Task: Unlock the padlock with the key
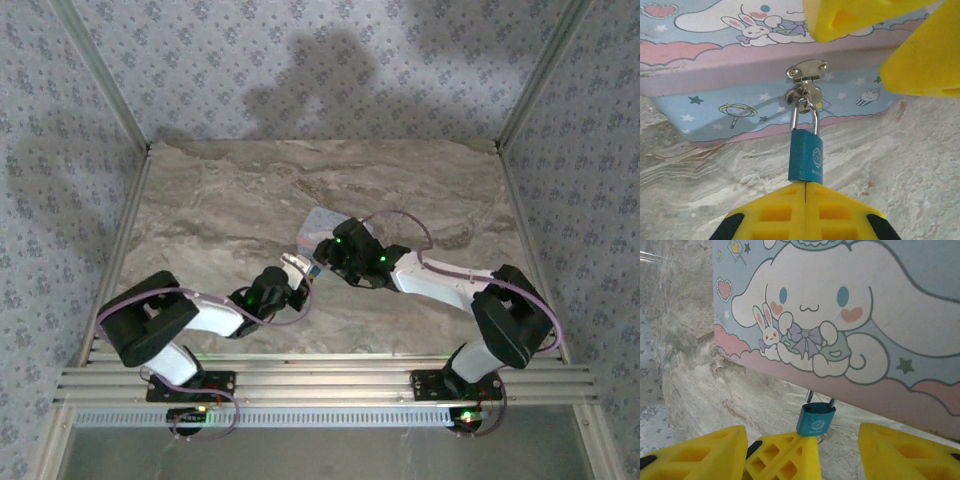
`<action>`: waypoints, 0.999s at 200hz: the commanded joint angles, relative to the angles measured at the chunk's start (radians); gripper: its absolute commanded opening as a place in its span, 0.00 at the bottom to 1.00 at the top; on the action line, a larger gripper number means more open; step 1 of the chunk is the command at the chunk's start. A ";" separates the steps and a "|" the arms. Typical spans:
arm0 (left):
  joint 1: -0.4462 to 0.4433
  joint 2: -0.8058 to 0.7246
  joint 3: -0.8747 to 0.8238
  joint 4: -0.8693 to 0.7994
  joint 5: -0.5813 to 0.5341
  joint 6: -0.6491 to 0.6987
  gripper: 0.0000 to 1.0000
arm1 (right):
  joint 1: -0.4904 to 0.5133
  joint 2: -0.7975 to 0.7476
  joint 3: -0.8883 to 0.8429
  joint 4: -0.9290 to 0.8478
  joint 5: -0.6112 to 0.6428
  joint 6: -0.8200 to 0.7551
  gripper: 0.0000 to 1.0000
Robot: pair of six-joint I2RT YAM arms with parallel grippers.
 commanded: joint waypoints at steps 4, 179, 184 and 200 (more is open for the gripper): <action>-0.007 -0.046 0.017 -0.055 -0.077 0.057 0.00 | 0.005 0.007 0.012 -0.027 -0.011 -0.020 0.60; -0.034 -0.206 0.074 -0.278 -0.145 0.289 0.00 | -0.016 0.098 0.037 -0.009 -0.108 -0.060 0.59; -0.034 -0.202 0.078 -0.281 -0.142 0.290 0.00 | -0.016 0.095 0.035 -0.007 -0.108 -0.059 0.59; -0.036 -0.195 0.086 -0.284 -0.139 0.294 0.00 | -0.016 0.083 0.031 -0.004 -0.111 -0.060 0.58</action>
